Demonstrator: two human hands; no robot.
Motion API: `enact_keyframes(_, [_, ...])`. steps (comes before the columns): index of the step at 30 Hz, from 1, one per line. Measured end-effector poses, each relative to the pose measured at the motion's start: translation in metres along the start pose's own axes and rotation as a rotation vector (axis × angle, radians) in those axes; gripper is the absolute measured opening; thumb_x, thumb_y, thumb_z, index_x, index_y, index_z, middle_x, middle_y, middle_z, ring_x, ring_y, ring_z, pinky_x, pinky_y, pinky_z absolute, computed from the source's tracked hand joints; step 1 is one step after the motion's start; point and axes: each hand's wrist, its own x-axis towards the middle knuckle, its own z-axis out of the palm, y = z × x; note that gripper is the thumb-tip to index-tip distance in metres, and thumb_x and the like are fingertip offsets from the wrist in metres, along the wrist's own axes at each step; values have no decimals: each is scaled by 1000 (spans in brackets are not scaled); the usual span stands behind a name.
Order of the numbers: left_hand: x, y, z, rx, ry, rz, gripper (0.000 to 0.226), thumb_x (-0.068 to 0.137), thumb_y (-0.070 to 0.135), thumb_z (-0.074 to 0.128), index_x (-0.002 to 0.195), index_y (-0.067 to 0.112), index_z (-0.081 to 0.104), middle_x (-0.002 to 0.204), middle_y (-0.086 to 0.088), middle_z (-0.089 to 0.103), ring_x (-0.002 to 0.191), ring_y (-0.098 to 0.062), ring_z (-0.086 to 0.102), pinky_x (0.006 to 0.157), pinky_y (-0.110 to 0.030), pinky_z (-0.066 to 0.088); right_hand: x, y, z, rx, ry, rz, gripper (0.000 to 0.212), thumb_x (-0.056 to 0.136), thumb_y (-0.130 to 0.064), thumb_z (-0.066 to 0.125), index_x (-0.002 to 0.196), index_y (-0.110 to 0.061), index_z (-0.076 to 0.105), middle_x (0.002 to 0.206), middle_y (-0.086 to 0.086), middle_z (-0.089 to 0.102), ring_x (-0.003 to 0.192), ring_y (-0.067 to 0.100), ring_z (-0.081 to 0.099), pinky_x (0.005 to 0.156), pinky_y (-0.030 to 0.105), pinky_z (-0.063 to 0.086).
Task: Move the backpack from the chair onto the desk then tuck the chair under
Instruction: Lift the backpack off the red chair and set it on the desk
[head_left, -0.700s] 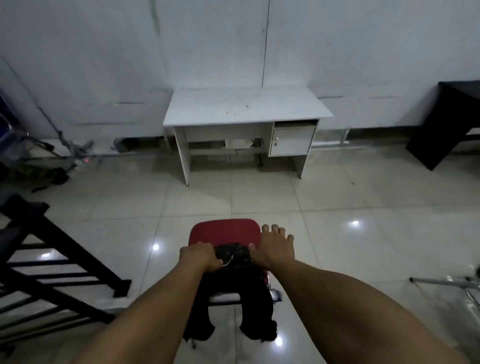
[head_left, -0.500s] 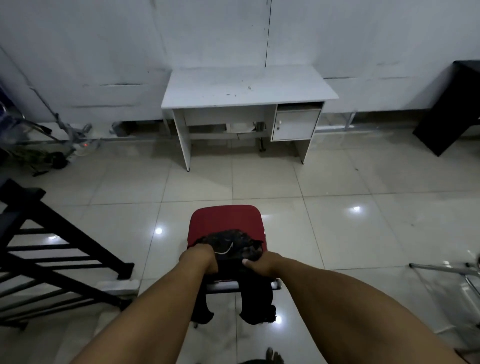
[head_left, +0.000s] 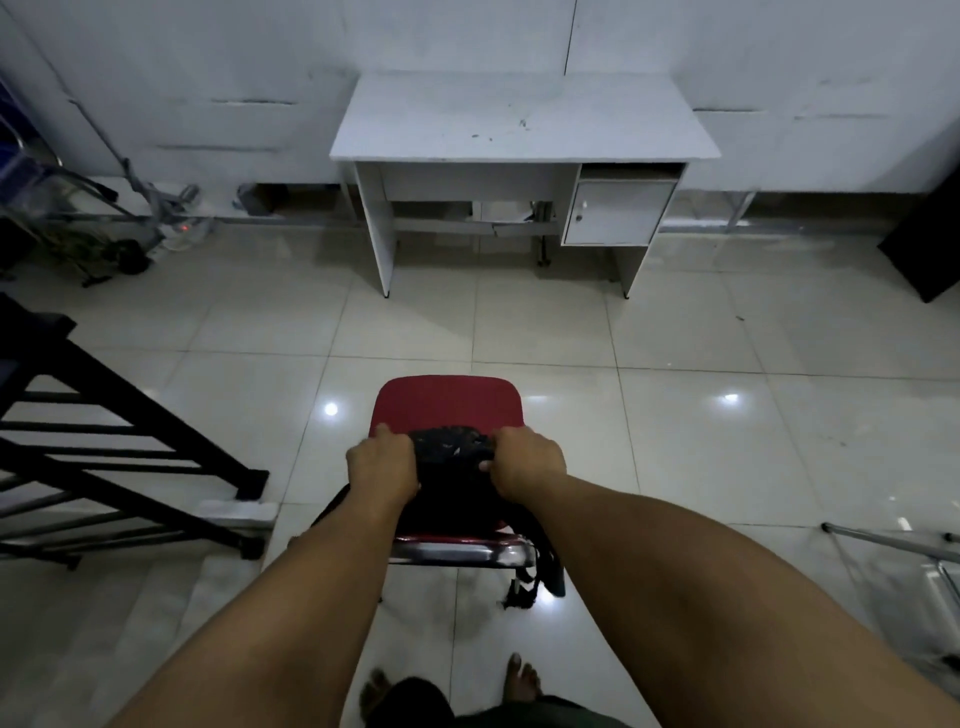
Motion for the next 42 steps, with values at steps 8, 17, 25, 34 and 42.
enact_keyframes(8, [17, -9, -13, -200, 170, 25, 25, 84, 20, 78, 97, 6, 63, 99, -12, 64, 84, -28, 66, 63, -33, 45, 12, 0, 4, -21, 123, -49, 31, 96, -40, 60, 113, -15, 65, 110, 10, 67, 100, 30, 65, 83, 41, 52])
enact_keyframes(17, [67, -45, -13, -40, 84, 239, 53, 82, -8, 65, 127, 14, 49, 127, -14, 44, 112, -36, 47, 97, -46, 43, 36, -23, 13, 95, 71, 74, 30, 95, -43, 61, 107, -16, 65, 95, 8, 70, 86, 28, 68, 68, 36, 47])
enact_keyframes(25, [94, -49, -19, 56, 199, 309, 50, 81, 0, 70, 125, 11, 47, 122, -11, 53, 107, -30, 52, 71, -37, 44, 51, -36, 13, 120, 63, 147, 29, 99, -40, 55, 114, -16, 61, 104, 9, 69, 93, 30, 67, 72, 36, 48])
enact_keyframes(34, [119, -14, -41, -42, 303, 373, 41, 84, 45, 69, 112, 18, 59, 100, -7, 69, 96, -29, 61, 78, -39, 45, 65, -22, 1, 504, -58, 296, 86, 88, -45, 67, 150, -5, 23, 136, 16, 57, 122, 36, 57, 99, 43, 51])
enact_keyframes(42, [116, 71, -86, -144, 385, 493, 26, 75, 44, 68, 91, 26, 58, 80, -2, 62, 76, -29, 63, 63, -33, 38, 67, 0, -27, 802, -87, 289, 146, 68, -60, 79, 150, -11, -31, 150, 15, 43, 130, 32, 50, 91, 29, 41])
